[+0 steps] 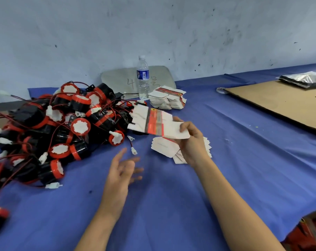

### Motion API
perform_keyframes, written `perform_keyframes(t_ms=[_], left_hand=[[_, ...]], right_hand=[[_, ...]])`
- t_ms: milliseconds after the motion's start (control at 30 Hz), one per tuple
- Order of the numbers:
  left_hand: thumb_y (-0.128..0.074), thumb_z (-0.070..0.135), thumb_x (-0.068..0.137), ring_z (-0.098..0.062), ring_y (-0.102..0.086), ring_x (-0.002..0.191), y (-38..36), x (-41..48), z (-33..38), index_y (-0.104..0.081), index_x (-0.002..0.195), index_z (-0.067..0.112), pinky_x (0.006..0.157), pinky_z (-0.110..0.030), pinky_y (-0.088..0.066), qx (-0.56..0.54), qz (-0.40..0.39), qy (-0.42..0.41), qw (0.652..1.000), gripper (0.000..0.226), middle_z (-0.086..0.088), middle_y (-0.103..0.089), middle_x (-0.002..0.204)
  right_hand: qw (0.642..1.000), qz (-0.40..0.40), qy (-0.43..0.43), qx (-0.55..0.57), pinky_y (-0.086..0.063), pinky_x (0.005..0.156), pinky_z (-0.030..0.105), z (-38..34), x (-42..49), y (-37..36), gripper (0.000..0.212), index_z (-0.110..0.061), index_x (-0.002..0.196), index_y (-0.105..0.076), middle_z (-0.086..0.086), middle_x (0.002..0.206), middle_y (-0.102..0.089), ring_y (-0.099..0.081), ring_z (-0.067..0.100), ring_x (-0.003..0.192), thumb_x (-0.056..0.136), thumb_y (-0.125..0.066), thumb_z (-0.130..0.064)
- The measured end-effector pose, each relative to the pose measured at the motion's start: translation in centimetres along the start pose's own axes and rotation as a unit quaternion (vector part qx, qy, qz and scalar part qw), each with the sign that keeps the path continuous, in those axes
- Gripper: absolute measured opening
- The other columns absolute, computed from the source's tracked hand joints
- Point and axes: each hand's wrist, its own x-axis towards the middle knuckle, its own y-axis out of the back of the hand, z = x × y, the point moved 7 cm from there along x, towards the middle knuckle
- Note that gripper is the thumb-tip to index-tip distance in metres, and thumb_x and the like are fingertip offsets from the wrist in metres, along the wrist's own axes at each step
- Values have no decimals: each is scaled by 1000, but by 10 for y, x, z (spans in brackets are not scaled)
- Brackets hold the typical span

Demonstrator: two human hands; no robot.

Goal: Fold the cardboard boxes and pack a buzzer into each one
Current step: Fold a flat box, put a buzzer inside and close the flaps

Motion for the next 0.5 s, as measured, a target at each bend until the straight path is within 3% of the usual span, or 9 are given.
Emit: perform_keyframes(t_ms=[33,67,133,200,267,333,433,500], left_hand=[[-68,64,72,-22,-70,92,2,2,1,-51,132,29,75,-29,-58,-68,4,17,998,72,0,-71,112],[-63,71,71,-22,-70,95,3,3,4,-52,132,29,76,-30,-59,-133,5,33,991,75,1,-71,113],[-49,61,85,-22,-71,91,9,3,3,-58,129,20,72,-32,-60,-221,20,82,972,61,-3,-73,106],[-48,41,95,-21,-72,81,20,3,-6,-61,124,13,64,-33,-60,-210,71,149,964,42,-7,-75,95],[-49,28,99,-22,-73,75,28,3,-14,-64,114,13,55,-32,-59,-176,109,168,964,26,-8,-75,91],[-49,24,100,-21,-73,73,33,3,-12,-65,106,15,52,-32,-57,-150,140,143,968,19,-6,-76,87],[-53,25,99,-21,-72,78,46,2,-10,-64,99,22,63,-38,-58,-111,206,96,967,12,-3,-75,91],[-53,24,99,-13,-72,74,55,2,-7,-60,96,26,56,-33,-57,-95,236,66,965,8,4,-73,86]], right_hand=[[996,-82,-23,1,-53,78,37,4,-5,-18,50,-18,56,-55,2,118,-66,-63,27,104,84,-41,21],[988,-150,-43,-18,-53,78,36,8,-12,-32,53,-19,54,-56,2,119,-67,-63,27,107,85,-40,21],[967,-228,-75,-80,-51,76,30,20,-25,-48,58,-20,51,-57,2,121,-66,-62,24,111,85,-36,22],[955,-256,-107,-107,-50,78,32,29,-31,-53,60,-19,50,-57,4,121,-66,-62,25,113,85,-31,23],[955,-247,-118,-116,-49,80,37,30,-32,-53,61,-17,51,-60,5,115,-69,-62,27,111,84,-30,25],[967,-191,-91,-139,-49,73,35,26,-28,-48,59,-13,56,-63,8,106,-70,-67,21,94,80,-27,27],[966,-72,18,-246,-49,71,26,10,-27,-41,51,-12,72,-63,6,96,-67,-64,9,77,80,-29,25],[929,-22,128,-345,-48,79,28,-3,-33,-45,36,-14,90,-65,6,104,-66,-62,13,89,87,-44,16]])
